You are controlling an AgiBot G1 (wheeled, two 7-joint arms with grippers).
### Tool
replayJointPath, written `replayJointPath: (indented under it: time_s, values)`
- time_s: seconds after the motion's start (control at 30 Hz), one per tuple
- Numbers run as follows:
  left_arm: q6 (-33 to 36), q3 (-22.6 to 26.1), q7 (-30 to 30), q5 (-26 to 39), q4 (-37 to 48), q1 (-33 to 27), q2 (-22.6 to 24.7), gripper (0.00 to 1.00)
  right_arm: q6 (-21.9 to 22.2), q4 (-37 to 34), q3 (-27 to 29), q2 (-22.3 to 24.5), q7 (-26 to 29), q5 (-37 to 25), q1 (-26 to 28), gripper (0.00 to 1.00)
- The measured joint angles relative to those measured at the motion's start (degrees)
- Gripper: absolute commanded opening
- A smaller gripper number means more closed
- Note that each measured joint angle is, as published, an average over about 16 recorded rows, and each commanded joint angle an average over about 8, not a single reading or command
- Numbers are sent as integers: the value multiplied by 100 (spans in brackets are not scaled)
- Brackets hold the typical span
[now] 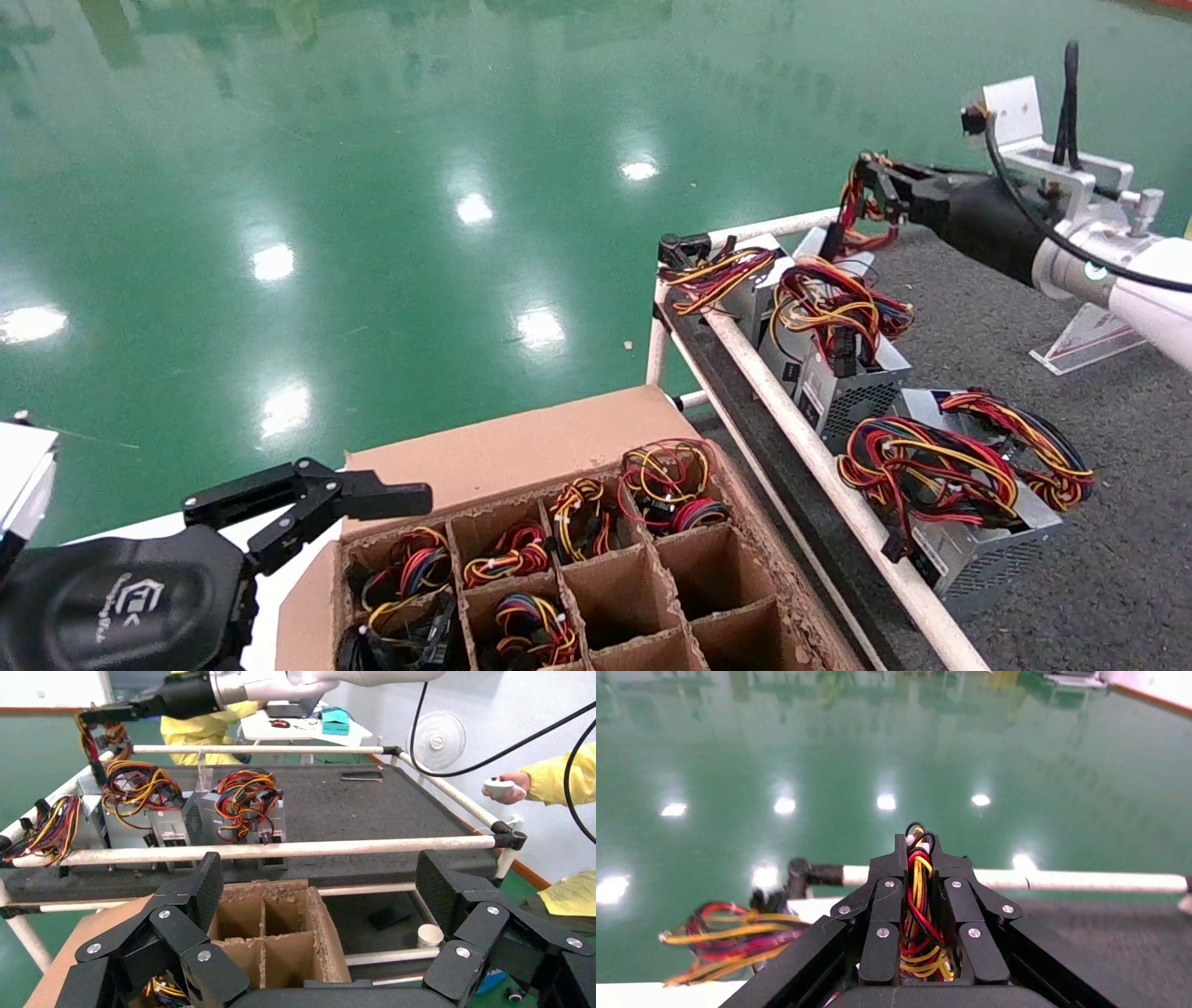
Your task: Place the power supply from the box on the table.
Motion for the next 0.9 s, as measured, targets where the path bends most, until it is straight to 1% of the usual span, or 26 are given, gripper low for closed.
replayJointPath:
  time_s: [0.17,0.2,0.23,0.43,0.47,0.5,0.9]
  values:
    - [0,0,0,0,0,0,0,100,138,-34,-20,6,40,-28,-37,0]
    - [0,0,0,0,0,0,0,100,165,-38,-24,7,48,-33,-43,3]
    - [0,0,0,0,0,0,0,100,192,-42,-29,9,54,-39,-49,14]
    - [-1,0,0,-1,1,1,-1,100,308,-46,-55,17,78,-75,-69,89]
    - [-1,0,0,-1,1,1,-1,100,318,-45,-58,18,80,-79,-72,98]
    - [-1,0,0,-1,1,1,-1,100,326,-45,-61,19,82,-83,-73,100]
    - [-2,0,1,-2,1,1,-1,100,339,-44,-69,23,82,-100,-80,100]
